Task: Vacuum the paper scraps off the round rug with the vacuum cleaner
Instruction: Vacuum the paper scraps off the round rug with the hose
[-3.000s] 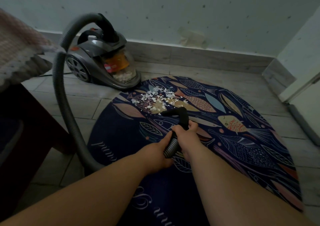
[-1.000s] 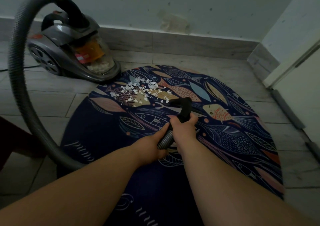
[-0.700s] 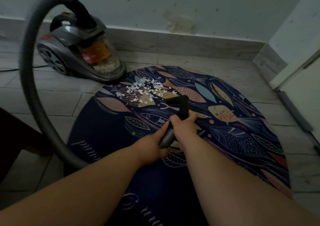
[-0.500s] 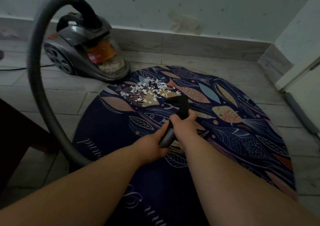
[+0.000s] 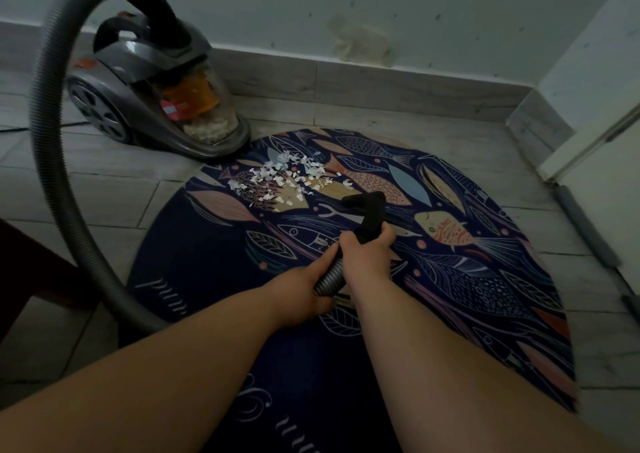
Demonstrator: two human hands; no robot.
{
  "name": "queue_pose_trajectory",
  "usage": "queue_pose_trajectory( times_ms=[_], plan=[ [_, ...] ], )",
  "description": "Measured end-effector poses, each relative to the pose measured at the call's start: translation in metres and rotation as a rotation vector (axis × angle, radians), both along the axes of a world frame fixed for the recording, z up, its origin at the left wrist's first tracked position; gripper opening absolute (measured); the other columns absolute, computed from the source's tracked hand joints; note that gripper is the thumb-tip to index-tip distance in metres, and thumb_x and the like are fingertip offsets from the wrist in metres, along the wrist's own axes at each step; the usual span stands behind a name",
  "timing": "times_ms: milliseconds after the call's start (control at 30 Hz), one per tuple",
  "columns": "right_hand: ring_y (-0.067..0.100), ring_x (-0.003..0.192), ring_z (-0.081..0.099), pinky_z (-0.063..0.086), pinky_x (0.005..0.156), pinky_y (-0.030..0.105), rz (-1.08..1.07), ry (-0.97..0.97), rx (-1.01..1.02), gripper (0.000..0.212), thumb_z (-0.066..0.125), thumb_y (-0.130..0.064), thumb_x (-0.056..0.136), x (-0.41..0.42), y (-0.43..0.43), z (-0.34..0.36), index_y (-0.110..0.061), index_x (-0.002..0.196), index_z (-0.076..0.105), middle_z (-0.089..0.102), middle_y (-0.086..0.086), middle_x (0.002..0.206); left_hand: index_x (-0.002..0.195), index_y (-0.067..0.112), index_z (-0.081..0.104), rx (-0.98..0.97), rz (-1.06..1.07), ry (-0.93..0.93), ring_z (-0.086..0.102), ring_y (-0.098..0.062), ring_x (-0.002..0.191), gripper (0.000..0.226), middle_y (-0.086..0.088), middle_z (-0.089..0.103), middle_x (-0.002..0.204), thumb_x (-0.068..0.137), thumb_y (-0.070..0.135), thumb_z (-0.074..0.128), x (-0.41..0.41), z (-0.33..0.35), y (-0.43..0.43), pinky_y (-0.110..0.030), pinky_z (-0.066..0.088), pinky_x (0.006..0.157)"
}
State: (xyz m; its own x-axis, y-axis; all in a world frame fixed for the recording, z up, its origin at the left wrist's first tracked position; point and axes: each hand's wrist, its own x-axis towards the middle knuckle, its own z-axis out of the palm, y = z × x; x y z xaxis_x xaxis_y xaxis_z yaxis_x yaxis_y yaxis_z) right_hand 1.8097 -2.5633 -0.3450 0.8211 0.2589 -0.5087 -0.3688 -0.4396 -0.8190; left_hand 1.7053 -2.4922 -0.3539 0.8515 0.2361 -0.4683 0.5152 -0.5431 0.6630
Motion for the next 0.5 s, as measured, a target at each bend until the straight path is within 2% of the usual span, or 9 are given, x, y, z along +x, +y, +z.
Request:
queue_pose_trajectory(
  times_ms=[67, 167, 267, 400, 500],
  plan=[
    [0.016, 0.075, 0.052, 0.042, 0.062, 0.031, 0.007, -0.006, -0.013, 0.076, 0.058, -0.024, 0.095, 0.005, -0.002, 0.000, -0.034, 0.153, 0.010, 0.052, 0.005, 0.109, 0.144, 0.047, -0.015, -0.003, 0.001, -0.009, 0.058, -0.019, 0.100, 0.095, -0.011, 0.055, 0.127, 0.089, 0.030, 0.061, 0.005, -0.001, -0.002, -0.024, 0.044, 0.087],
    [0.017, 0.076, 0.053, 0.045, 0.071, 0.036, -0.006, -0.003, -0.022, 0.076, 0.058, -0.026, 0.094, 0.012, -0.002, -0.001, -0.035, 0.153, 0.011, 0.055, 0.007, 0.115, 0.144, 0.048, -0.015, -0.006, 0.011, -0.002, 0.058, -0.021, 0.101, 0.095, -0.011, 0.056, 0.126, 0.089, 0.030, 0.061, 0.011, -0.004, -0.004, -0.026, 0.046, 0.088],
    [0.017, 0.078, 0.054, 0.046, 0.073, 0.036, -0.010, -0.007, -0.010, 0.076, 0.059, -0.025, 0.094, 0.013, -0.001, -0.003, -0.035, 0.152, 0.012, 0.055, 0.007, 0.113, 0.143, 0.049, -0.016, -0.009, 0.009, 0.006, 0.057, -0.022, 0.104, 0.096, -0.011, 0.054, 0.127, 0.089, 0.031, 0.061, 0.013, -0.005, -0.003, -0.029, 0.046, 0.092],
    [0.015, 0.077, 0.054, 0.043, 0.065, 0.030, -0.010, -0.013, 0.007, 0.074, 0.058, -0.024, 0.095, 0.018, 0.000, -0.007, -0.034, 0.153, 0.013, 0.056, 0.006, 0.113, 0.144, 0.047, -0.016, 0.003, 0.008, 0.013, 0.057, -0.021, 0.107, 0.096, -0.011, 0.054, 0.129, 0.089, 0.030, 0.061, 0.017, -0.008, -0.002, -0.024, 0.043, 0.090],
    [0.015, 0.077, 0.053, 0.039, 0.057, 0.028, -0.001, -0.012, 0.014, 0.074, 0.057, -0.024, 0.095, 0.026, 0.001, -0.010, -0.033, 0.153, 0.012, 0.052, 0.004, 0.110, 0.144, 0.048, -0.017, 0.006, 0.015, 0.016, 0.057, -0.021, 0.107, 0.096, -0.010, 0.054, 0.130, 0.089, 0.032, 0.060, 0.024, -0.009, 0.001, -0.026, 0.044, 0.091]
  ],
)
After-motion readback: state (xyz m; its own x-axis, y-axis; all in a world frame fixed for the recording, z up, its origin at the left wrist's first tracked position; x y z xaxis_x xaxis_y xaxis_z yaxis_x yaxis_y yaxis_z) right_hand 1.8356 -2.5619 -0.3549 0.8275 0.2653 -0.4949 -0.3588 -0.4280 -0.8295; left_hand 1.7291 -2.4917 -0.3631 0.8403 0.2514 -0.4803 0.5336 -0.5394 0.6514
